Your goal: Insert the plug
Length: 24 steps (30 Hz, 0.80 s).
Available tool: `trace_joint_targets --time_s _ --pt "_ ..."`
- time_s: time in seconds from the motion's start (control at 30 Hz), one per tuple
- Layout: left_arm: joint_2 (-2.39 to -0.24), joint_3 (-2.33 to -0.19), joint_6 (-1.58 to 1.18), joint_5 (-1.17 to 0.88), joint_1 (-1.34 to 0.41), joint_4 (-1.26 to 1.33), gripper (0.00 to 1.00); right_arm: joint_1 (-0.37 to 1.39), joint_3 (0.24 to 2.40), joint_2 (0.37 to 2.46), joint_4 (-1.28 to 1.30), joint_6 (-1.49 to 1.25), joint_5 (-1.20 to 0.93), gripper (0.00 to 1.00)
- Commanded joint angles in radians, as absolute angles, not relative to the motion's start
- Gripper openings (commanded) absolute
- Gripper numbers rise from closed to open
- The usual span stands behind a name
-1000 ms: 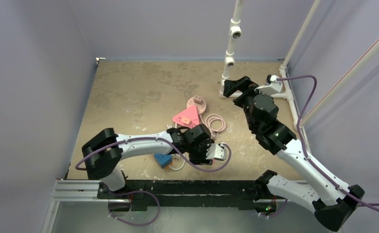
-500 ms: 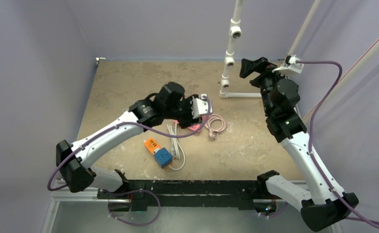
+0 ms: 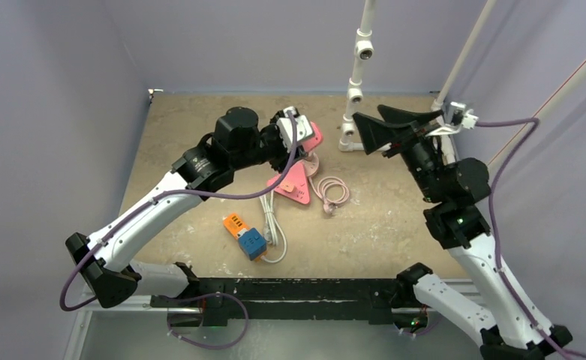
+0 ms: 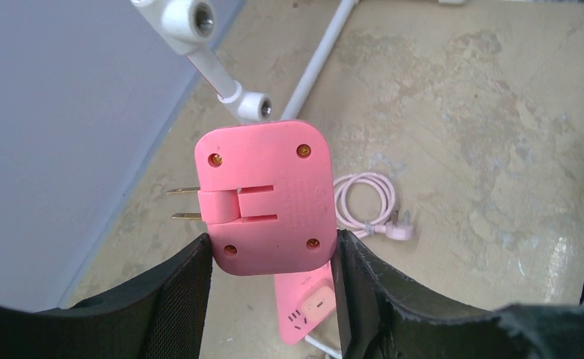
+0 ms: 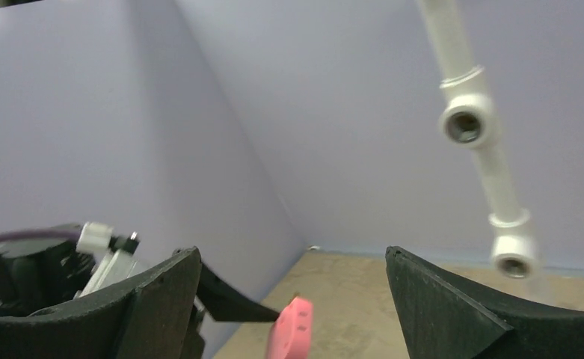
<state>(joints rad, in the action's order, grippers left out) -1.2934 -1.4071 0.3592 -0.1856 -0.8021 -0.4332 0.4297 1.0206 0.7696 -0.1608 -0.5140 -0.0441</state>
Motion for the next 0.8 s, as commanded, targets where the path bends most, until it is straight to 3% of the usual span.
trace_joint_targets --time_s 0.0,0.43,0.77 --pt "-1.306 -1.495 0.23 -0.197 -0.758 -0.357 0.0 0.573 1.025 0.888 -0.247 -0.531 0.023 0.98" --pt "-1.361 -1.553 0.01 -0.258 -0.631 -0.364 0.0 0.724 1.047 0.988 -0.396 -0.578 0.079 0.99" --pt "-1.275 -1.471 0.024 -0.381 -0.61 -0.292 0.0 0.782 1.071 1.075 -0.374 -0.649 0.19 0.91"
